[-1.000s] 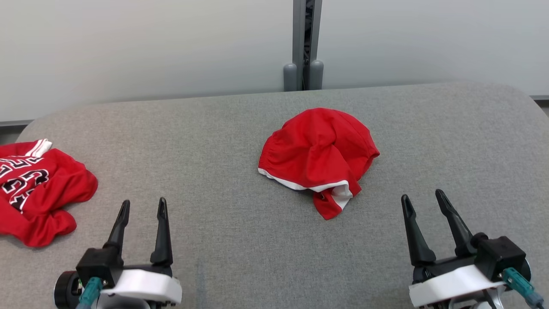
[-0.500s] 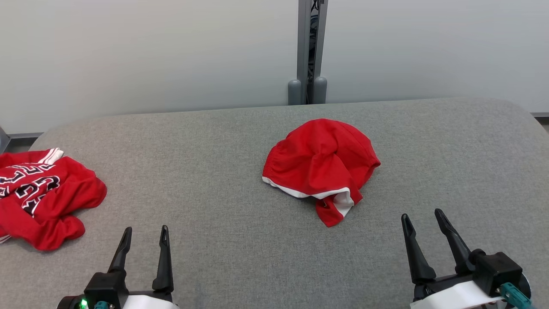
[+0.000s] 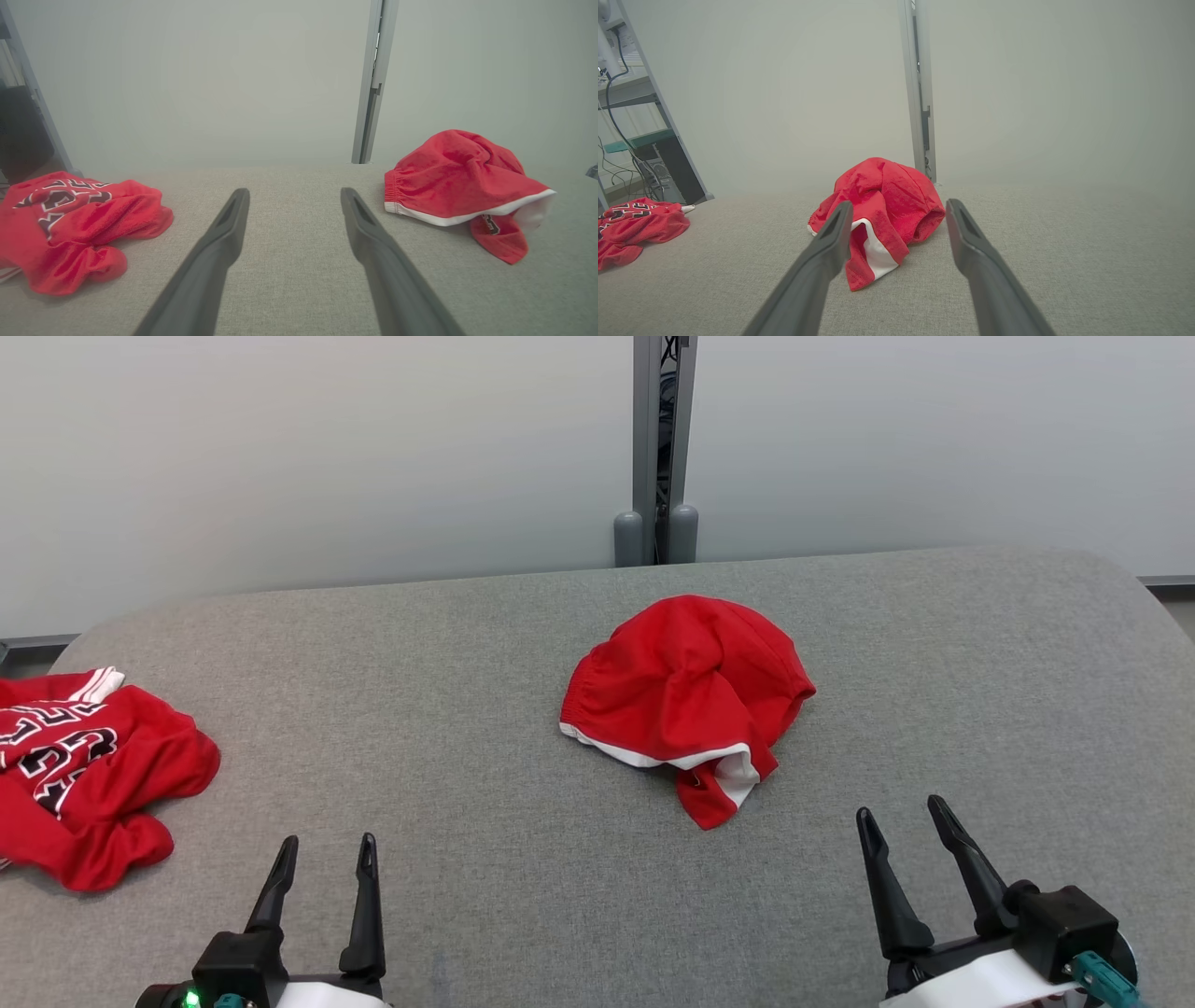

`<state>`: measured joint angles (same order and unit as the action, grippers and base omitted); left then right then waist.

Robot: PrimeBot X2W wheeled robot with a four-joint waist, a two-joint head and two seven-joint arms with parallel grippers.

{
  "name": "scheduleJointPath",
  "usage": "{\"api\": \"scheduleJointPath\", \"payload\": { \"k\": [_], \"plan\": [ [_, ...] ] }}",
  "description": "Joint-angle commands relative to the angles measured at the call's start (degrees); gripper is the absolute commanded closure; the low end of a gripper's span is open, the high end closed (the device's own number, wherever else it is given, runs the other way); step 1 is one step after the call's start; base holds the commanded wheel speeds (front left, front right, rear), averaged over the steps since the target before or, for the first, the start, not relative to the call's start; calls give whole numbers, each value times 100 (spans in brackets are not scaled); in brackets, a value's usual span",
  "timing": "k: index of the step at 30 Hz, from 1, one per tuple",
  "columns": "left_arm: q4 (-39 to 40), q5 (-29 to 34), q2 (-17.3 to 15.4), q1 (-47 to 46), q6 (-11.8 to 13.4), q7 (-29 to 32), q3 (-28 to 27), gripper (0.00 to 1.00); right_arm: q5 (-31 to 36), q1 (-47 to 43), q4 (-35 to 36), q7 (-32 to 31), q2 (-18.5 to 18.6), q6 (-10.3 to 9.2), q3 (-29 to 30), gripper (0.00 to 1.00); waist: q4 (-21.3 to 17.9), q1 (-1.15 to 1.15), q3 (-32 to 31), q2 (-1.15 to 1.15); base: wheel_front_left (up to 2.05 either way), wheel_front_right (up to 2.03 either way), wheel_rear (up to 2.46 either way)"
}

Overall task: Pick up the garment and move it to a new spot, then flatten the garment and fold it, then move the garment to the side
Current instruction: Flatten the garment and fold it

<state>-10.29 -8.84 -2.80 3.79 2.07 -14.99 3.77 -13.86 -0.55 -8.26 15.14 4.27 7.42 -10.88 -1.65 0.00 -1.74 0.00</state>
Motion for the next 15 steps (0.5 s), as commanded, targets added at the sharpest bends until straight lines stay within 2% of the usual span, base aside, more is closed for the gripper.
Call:
{"api": "scheduleJointPath", "payload": {
  "k": [1,5,7,10,15],
  "plan": [
    [-9,-15,-20,19,-1,-23,-17,0,-30,24,-3,6,42,14,-2,0,-8,0,2,0,0,0,0],
    [-58,-132,-17,-106,-122,-23,78,0,-43,42,18,6,60,14,-43,0,-43,0,42,0,0,0,0],
    [-239,-233,-17,-282,-312,-23,216,0,-39,98,42,6,73,14,-79,0,-77,0,101,0,0,0,0],
    [-789,-321,-19,-736,-674,-24,491,0,-51,177,81,6,98,14,-172,0,-160,0,227,0,0,0,0],
    [-1751,-481,-20,-1743,-904,-23,907,0,-95,436,148,6,157,14,-308,0,-406,0,591,0,0,0,0]
  ]
}}
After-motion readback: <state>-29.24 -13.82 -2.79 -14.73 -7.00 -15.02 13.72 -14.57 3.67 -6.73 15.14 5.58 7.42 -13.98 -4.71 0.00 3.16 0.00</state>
